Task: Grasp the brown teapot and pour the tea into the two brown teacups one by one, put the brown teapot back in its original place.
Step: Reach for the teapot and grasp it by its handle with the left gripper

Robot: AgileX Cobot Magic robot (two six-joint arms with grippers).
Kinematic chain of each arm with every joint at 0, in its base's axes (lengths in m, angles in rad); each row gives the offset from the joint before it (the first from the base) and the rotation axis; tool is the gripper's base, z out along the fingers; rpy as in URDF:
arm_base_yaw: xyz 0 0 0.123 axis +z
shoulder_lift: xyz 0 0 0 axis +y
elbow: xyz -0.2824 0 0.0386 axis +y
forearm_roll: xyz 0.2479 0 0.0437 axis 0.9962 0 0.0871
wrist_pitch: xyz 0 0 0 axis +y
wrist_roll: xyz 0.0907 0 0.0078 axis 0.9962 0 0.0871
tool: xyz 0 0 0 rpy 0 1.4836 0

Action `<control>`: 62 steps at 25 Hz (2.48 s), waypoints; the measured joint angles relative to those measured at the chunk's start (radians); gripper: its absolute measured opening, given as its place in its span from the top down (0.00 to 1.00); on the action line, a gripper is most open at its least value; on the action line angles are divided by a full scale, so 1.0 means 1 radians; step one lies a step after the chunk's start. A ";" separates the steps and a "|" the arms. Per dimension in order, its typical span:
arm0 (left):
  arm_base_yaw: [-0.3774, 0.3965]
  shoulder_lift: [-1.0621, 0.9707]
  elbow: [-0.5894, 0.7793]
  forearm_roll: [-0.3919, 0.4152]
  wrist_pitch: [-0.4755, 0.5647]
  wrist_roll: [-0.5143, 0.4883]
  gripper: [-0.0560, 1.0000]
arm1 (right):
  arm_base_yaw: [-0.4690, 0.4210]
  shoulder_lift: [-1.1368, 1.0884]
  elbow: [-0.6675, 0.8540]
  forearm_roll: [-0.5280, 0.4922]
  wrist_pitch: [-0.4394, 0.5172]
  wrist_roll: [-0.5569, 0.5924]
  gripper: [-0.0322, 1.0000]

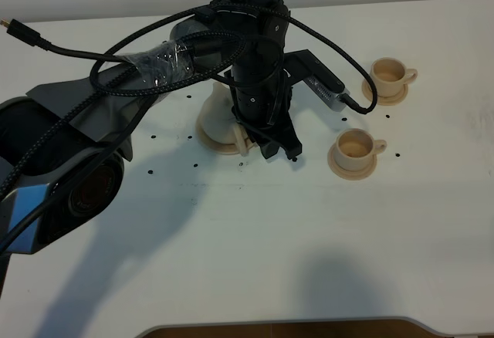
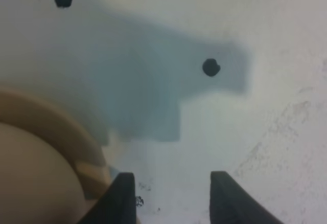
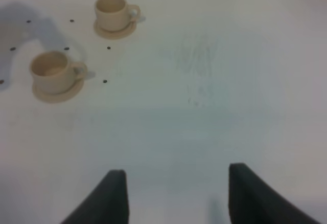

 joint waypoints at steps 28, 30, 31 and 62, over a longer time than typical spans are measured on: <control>0.000 -0.024 0.099 0.015 0.000 -0.094 0.60 | 0.000 0.000 0.000 0.001 0.000 0.000 0.55; 0.001 -0.035 0.111 0.022 0.000 -0.096 0.60 | 0.000 0.000 0.000 0.001 0.000 0.000 0.55; 0.001 -0.043 0.116 0.029 0.000 -0.096 0.60 | 0.000 0.000 0.000 0.001 0.000 -0.001 0.55; 0.098 -0.223 0.219 -0.039 0.000 -0.587 0.60 | 0.000 0.000 0.000 0.001 0.000 -0.001 0.55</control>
